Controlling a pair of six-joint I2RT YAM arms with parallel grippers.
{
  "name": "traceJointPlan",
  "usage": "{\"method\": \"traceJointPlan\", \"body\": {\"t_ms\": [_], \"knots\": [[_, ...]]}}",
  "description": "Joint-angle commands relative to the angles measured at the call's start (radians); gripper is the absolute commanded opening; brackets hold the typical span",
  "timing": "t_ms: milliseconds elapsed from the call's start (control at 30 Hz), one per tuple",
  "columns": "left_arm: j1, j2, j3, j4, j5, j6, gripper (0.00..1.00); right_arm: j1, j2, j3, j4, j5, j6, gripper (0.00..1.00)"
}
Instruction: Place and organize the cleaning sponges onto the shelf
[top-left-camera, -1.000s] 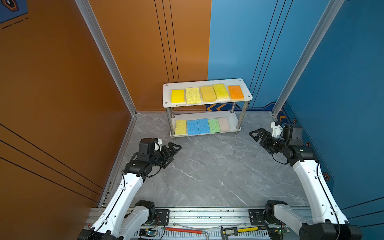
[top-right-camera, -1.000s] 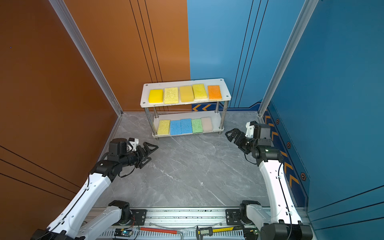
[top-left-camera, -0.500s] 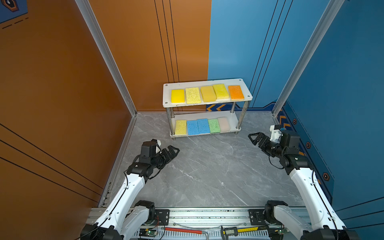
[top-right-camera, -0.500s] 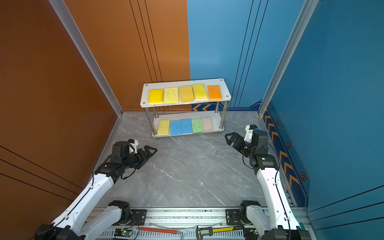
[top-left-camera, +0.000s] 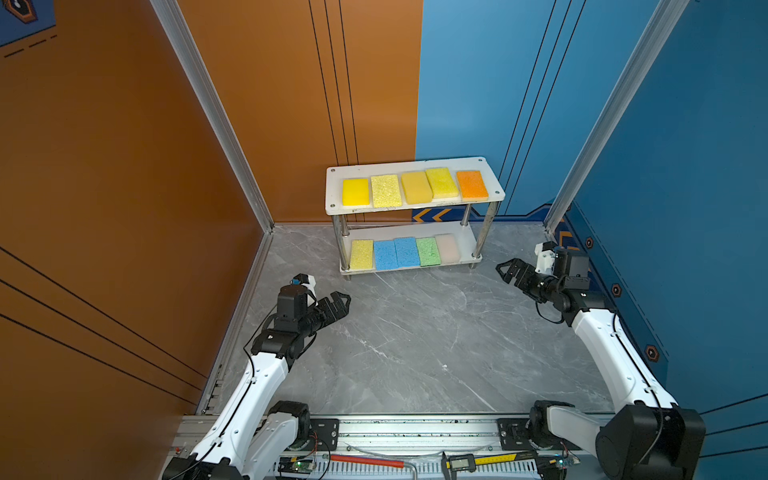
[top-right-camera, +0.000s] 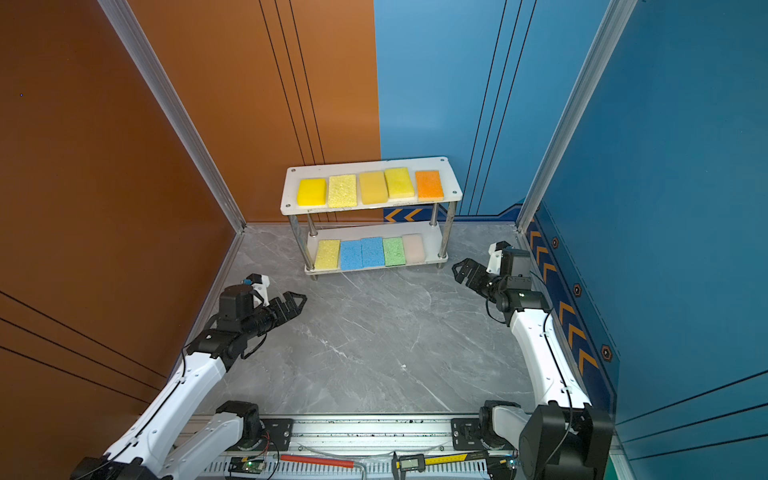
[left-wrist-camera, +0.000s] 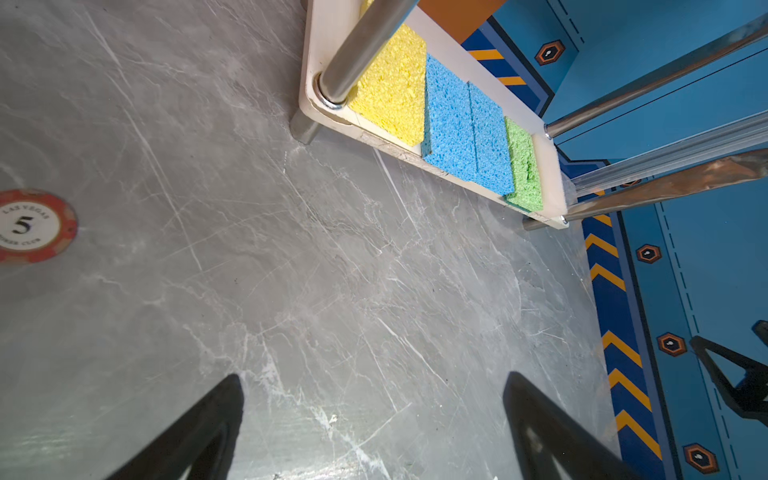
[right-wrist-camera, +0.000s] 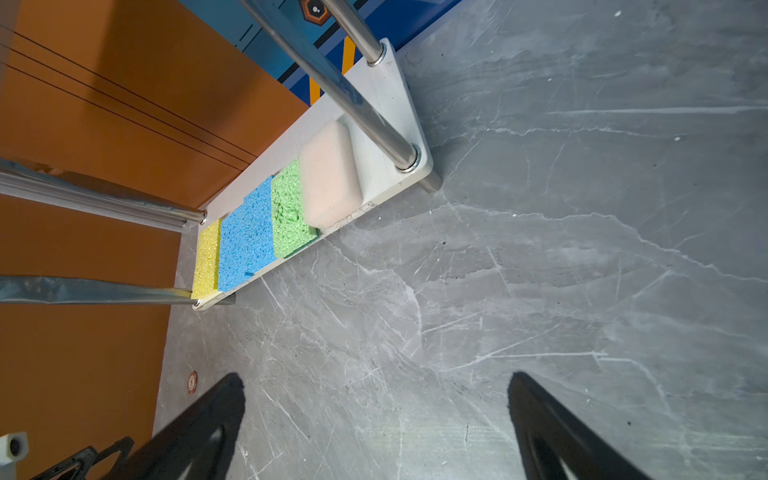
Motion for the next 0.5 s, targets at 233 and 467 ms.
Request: {"method": "traceJointPlan", "body": {"t_ms": [233, 467], "knots": [[0.037, -0.057, -0.012, -0.007, -0.108, 0.144, 0.98, -0.041, -0.053, -0.123, 0.212, 0.052, 0.014, 1.0], [0.022, -0.051, -0.01, -0.015, -0.225, 0.116, 0.98, -0.049, -0.046, -0.052, 0.089, 0.094, -0.039, 1.0]]}}
